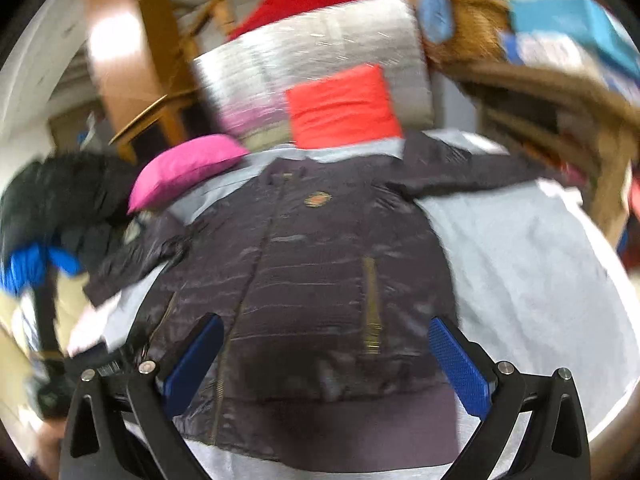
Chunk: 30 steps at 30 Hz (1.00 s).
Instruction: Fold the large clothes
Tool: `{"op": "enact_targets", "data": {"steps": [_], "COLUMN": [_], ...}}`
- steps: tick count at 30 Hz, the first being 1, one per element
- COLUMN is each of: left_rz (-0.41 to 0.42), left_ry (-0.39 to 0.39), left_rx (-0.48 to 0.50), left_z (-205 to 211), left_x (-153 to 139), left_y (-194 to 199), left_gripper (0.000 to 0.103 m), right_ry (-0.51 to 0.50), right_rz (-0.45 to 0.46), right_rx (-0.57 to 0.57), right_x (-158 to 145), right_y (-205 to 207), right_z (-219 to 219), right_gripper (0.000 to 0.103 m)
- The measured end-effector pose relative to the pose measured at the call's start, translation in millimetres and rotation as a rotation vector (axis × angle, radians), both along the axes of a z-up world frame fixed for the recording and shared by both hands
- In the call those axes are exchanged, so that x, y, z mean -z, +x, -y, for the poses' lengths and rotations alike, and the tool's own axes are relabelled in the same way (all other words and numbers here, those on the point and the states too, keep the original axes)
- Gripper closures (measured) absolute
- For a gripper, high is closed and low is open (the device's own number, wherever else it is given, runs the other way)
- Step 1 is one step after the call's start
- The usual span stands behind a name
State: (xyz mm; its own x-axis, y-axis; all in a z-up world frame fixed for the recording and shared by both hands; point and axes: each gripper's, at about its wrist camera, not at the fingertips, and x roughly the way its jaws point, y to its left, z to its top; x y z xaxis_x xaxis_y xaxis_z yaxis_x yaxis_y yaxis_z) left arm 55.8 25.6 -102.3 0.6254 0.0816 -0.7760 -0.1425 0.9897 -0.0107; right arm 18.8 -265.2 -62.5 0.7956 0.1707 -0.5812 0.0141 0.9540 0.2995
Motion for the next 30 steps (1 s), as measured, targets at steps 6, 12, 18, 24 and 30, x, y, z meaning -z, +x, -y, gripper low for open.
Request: {"op": "enact_targets", "data": {"steps": [6, 12, 18, 24, 30], "left_rz": [0.028, 0.047, -0.008, -0.019, 0.009], "left_ry": [0.029, 0.073, 0.089, 0.01, 0.025], "left_rx": [0.026, 0.052, 0.064, 0.053, 0.053], "left_z": [12.2, 36.5, 49.0, 38.8, 42.0], "left_x": [-0.4, 7.8, 40.5, 54.9, 57.6], "left_y": [27.1, 70.7, 101.7, 105.3, 103.5], "left_gripper": [0.0, 0.0, 0.0, 0.0, 0.0], "right_ry": [0.249, 0.536, 0.625, 0.659, 0.592], "right_rz": [-0.073, -0.065, -0.097, -0.127, -0.222], "right_rx": [0.148, 0.287, 0.411, 0.49, 0.549], "right_x": [27.7, 44.3, 68.9, 95.4, 112.7], "right_y": [39.6, 116.5, 211.3, 267.0, 315.7], "right_z": [108.2, 224.8, 302.3, 341.3, 359.6], "right_gripper": [0.0, 0.002, 0.017, 0.017, 0.085]}}
